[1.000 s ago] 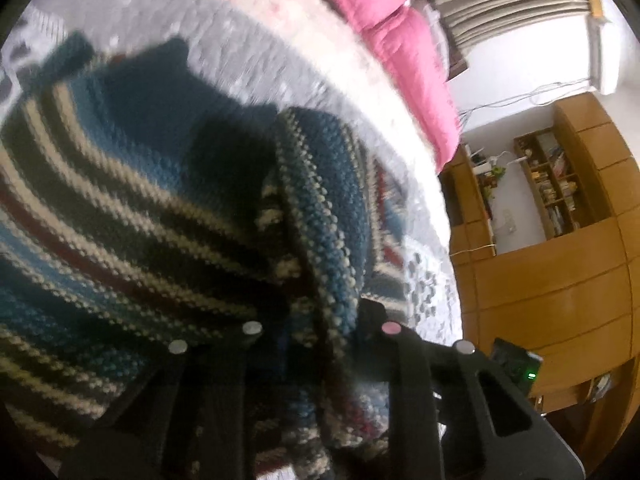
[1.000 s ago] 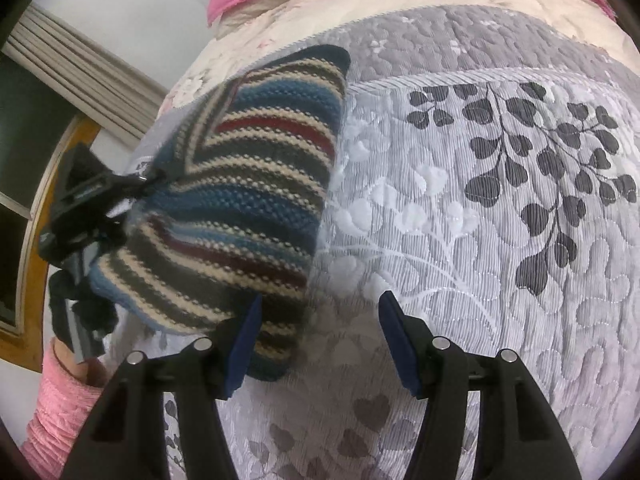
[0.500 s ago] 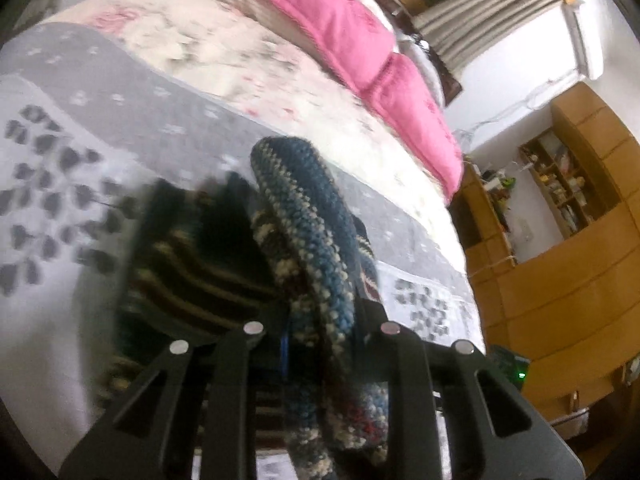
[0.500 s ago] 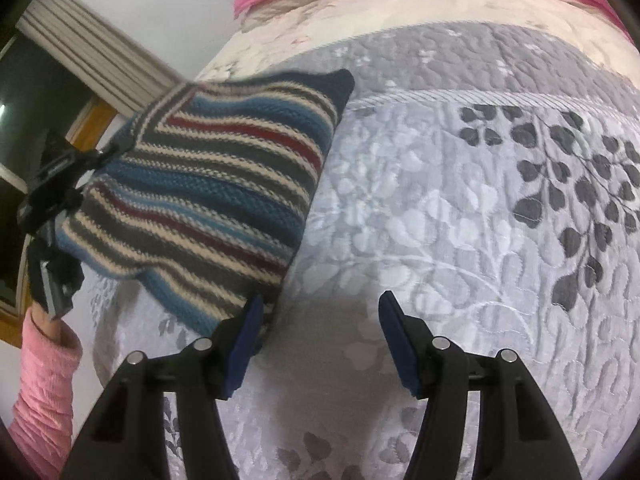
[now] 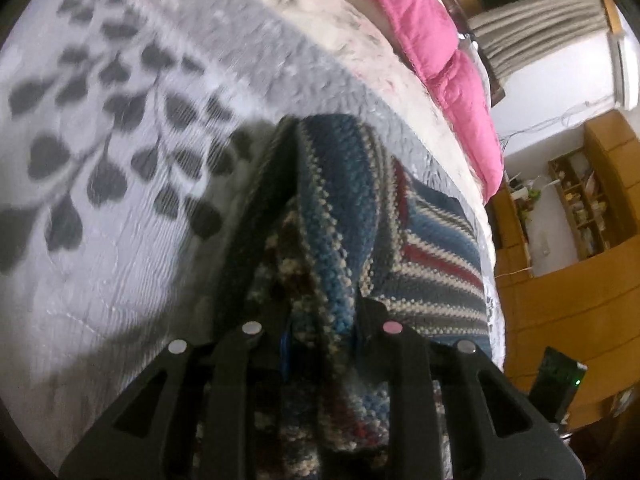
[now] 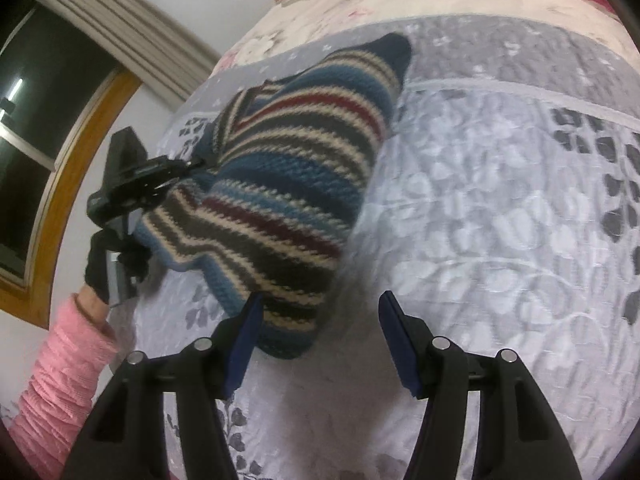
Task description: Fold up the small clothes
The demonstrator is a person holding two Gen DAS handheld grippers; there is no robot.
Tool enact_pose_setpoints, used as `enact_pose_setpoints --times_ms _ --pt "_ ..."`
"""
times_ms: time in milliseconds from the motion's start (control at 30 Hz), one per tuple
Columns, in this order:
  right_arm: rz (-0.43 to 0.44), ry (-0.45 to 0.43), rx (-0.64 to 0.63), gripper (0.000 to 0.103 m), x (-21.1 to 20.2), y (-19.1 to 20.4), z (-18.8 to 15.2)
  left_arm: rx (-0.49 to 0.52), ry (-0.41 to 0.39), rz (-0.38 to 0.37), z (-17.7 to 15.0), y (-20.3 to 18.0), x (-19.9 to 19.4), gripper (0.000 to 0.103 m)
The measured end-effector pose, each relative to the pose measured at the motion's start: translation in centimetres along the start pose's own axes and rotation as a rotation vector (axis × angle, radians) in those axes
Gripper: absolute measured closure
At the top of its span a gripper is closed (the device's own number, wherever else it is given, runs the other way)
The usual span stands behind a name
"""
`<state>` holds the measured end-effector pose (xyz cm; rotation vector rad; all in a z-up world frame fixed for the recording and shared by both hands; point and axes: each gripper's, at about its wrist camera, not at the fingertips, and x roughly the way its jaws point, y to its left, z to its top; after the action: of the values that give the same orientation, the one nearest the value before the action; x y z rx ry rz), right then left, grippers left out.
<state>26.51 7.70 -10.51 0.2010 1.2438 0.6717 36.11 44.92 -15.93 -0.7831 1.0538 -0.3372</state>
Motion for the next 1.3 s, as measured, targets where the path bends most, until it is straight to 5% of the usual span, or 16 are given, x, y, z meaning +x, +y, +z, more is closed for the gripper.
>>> enact_pose_setpoints --times_ms 67,367,433,600,700,767,867,1067,1300 --pt "-0.003 0.013 -0.008 0.042 0.8 0.5 0.0 -0.021 -0.009 -0.032 -0.3 0.4 -0.6 0.076" --pt "0.011 0.014 -0.008 0.042 1.2 0.8 -0.7 0.083 -0.127 0.099 -2.7 -2.8 -9.1 0.056" --pt "0.012 0.014 -0.001 0.042 1.2 0.9 -1.1 0.154 -0.120 0.123 -4.6 -4.7 -10.6 0.046" --pt "0.017 0.015 0.004 0.042 1.0 1.2 -1.8 0.208 -0.057 0.109 -8.1 -7.1 -10.4 0.042" --pt "0.016 0.008 -0.001 0.042 0.7 1.7 -2.1 0.196 -0.002 0.193 -8.7 -6.9 -8.4 0.040" --pt "0.017 0.002 -0.002 0.042 0.3 1.9 -2.1 0.167 0.029 0.232 -8.8 -6.2 -7.2 0.048" --pt "0.005 0.001 0.001 0.042 0.1 1.8 -2.2 0.114 0.050 0.193 -8.7 -5.2 -6.6 0.088" --pt "0.020 -0.005 -0.004 0.042 -0.5 1.6 -2.5 0.121 -0.041 0.158 -8.3 -4.6 -9.9 0.091" --pt "0.087 0.039 0.049 0.041 2.4 1.8 -2.0 0.060 0.064 0.106 -8.9 -0.5 -7.4 0.091"
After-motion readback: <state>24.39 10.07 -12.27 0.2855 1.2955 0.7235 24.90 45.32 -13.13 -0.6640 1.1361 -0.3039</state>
